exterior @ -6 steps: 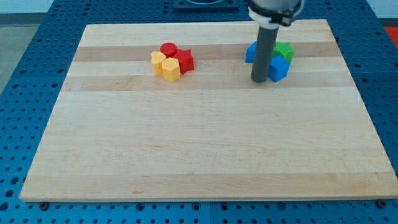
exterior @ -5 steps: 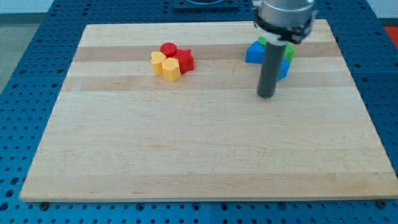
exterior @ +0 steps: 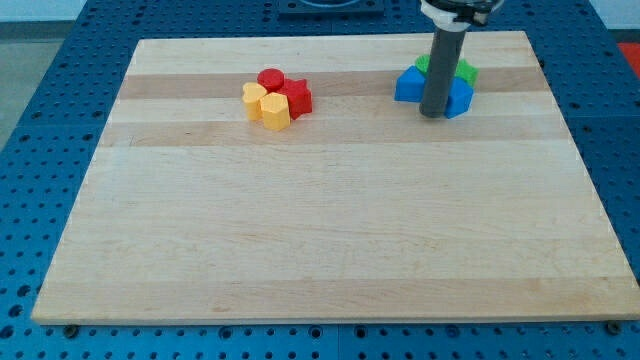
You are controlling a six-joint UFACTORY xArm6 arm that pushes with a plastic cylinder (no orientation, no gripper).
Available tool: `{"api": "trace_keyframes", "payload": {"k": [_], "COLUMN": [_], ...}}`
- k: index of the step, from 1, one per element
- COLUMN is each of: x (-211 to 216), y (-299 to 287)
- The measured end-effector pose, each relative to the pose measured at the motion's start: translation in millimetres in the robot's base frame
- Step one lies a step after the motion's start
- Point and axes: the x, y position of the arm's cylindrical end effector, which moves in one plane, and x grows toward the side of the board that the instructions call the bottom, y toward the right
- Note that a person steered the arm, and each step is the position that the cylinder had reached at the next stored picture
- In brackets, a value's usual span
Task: Adjust the cube at the bottom of green star
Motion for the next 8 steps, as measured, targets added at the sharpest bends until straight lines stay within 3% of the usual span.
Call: {"api": "trace_keyframes", "payload": {"k": [2, 3, 8], "x": [32, 22, 12], "y": [40, 56, -5]}}
